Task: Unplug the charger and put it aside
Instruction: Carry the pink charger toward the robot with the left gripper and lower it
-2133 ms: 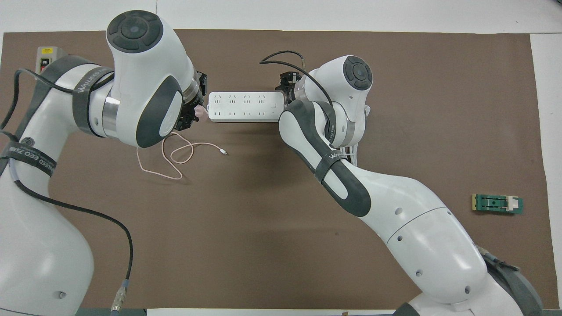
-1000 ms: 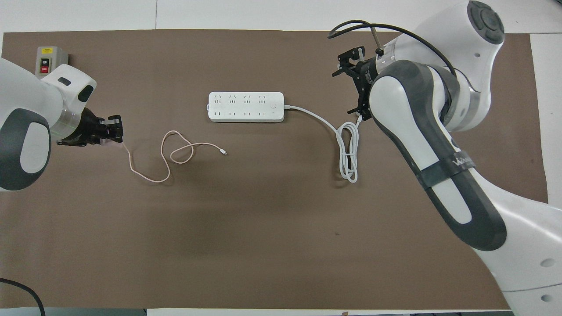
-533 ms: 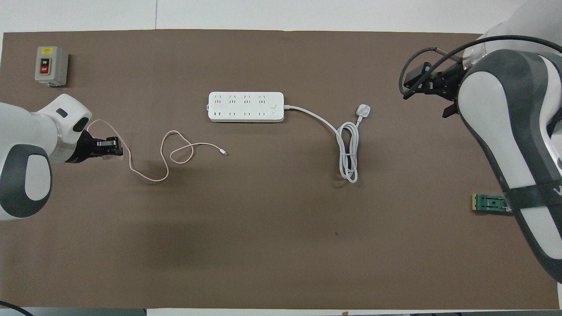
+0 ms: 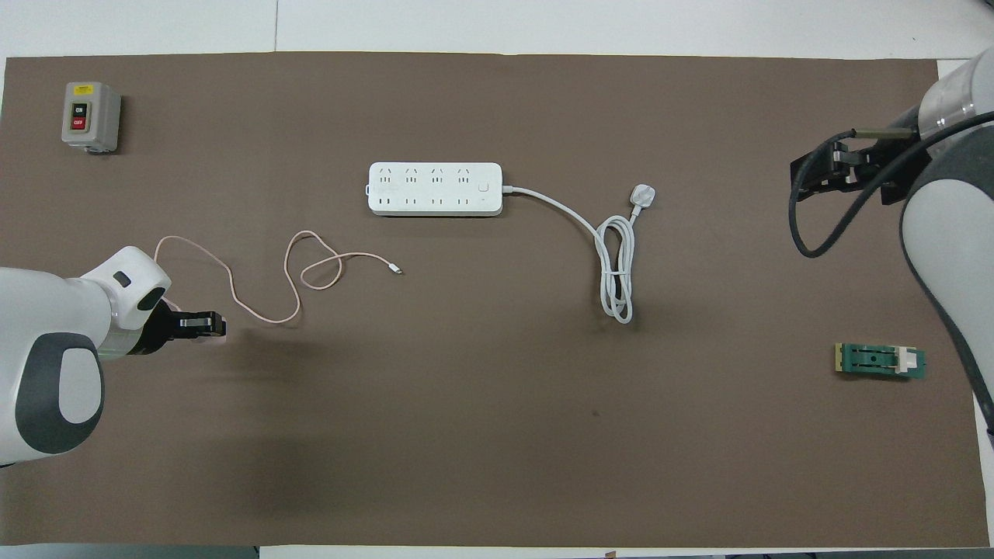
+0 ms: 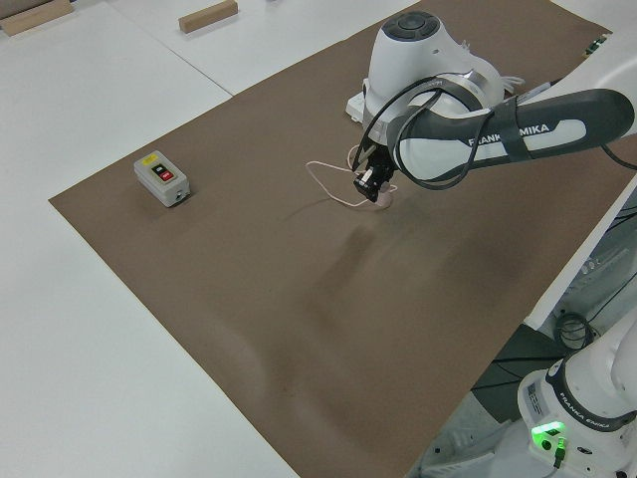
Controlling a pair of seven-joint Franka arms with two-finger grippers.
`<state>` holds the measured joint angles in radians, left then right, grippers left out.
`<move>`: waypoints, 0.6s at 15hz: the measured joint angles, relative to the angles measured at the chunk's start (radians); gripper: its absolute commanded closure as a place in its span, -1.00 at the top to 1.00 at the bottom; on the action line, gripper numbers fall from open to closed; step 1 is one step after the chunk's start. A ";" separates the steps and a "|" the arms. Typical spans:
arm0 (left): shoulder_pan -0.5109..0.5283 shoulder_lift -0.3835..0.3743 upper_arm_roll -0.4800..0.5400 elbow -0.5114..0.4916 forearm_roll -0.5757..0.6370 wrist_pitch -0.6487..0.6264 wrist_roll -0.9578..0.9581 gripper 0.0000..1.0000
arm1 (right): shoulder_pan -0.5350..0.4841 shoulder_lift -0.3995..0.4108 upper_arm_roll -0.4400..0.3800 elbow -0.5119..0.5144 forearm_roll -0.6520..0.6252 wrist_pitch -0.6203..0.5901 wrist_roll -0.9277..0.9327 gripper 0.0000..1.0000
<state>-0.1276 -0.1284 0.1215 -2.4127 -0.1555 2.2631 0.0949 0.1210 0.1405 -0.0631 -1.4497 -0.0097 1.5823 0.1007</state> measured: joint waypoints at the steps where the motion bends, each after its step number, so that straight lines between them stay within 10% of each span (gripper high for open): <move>1: 0.006 -0.006 0.000 -0.017 -0.016 0.010 0.009 -1.00 | -0.007 -0.011 0.000 -0.013 0.000 -0.002 -0.022 1.00; 6: 0.007 -0.013 -0.001 -0.092 -0.086 0.100 0.065 -0.88 | -0.010 -0.103 0.005 -0.146 -0.001 -0.003 -0.039 1.00; 9: 0.009 -0.013 -0.001 -0.137 -0.118 0.159 0.111 -0.20 | -0.008 -0.128 0.005 -0.181 -0.001 -0.003 -0.039 1.00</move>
<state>-0.1185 -0.1410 0.1207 -2.5495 -0.2734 2.4221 0.2056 0.1130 0.0130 -0.0580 -1.6305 -0.0102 1.5794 0.0619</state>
